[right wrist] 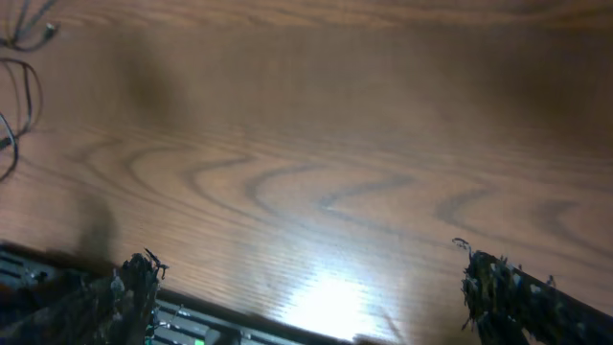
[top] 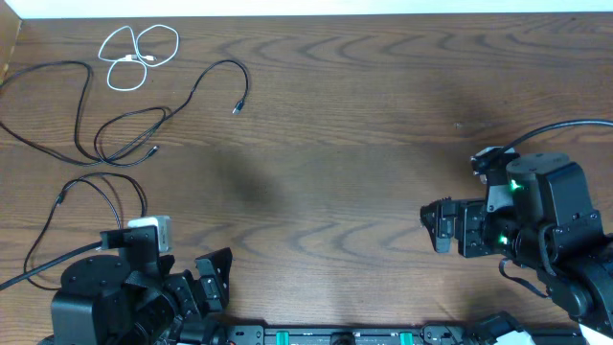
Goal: Untangle cables
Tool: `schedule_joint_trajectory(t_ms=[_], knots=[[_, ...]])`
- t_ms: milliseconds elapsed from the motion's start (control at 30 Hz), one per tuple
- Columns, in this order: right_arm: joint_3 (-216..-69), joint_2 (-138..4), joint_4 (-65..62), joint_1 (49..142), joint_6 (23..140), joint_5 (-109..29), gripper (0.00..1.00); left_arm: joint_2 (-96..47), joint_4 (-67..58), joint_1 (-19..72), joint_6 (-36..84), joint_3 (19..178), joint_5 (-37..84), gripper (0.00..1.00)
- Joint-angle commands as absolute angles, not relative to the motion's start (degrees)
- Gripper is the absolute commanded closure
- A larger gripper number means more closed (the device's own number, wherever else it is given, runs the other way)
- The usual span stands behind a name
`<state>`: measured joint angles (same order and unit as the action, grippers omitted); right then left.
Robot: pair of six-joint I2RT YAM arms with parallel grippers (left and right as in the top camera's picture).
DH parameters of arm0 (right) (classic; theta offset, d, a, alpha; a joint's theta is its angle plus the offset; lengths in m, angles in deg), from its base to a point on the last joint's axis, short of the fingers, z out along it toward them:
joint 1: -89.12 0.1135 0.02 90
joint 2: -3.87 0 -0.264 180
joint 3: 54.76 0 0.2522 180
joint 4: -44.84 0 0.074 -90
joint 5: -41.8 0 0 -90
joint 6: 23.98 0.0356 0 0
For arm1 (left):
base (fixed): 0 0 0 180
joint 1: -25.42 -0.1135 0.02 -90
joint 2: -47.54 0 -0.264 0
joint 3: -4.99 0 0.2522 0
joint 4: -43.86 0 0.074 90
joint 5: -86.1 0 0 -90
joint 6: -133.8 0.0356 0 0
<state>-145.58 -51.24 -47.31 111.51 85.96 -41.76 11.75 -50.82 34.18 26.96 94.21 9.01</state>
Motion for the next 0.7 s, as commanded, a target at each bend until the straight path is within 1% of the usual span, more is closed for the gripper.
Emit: schedule_joint_trajectory(t_ms=[0,167,333,533,667], knots=[[-145.5,-51.2,-48.3,111.6,84.3,-45.2,0.01,11.7,-50.9,34.4,27.0,94.0,8.3,0.06],[-143.0,-48.4,-47.7,111.5,83.1,-51.9,0.01,11.7,-50.9,34.4,27.0,94.0,8.3,0.06],[-132.8,-41.2,-37.4,109.2,76.4,-52.5,0.01,11.7,-50.9,34.4,27.0,94.0,8.2,0.06],[-118.6,-28.2,-26.5,104.3,74.5,-51.6,0.01,11.7,-50.9,34.4,27.0,94.0,8.2,0.06],[-110.5,-19.4,-19.5,100.5,71.4,-47.8,0.01,11.7,-50.9,34.4,27.0,94.0,8.3,0.06]])
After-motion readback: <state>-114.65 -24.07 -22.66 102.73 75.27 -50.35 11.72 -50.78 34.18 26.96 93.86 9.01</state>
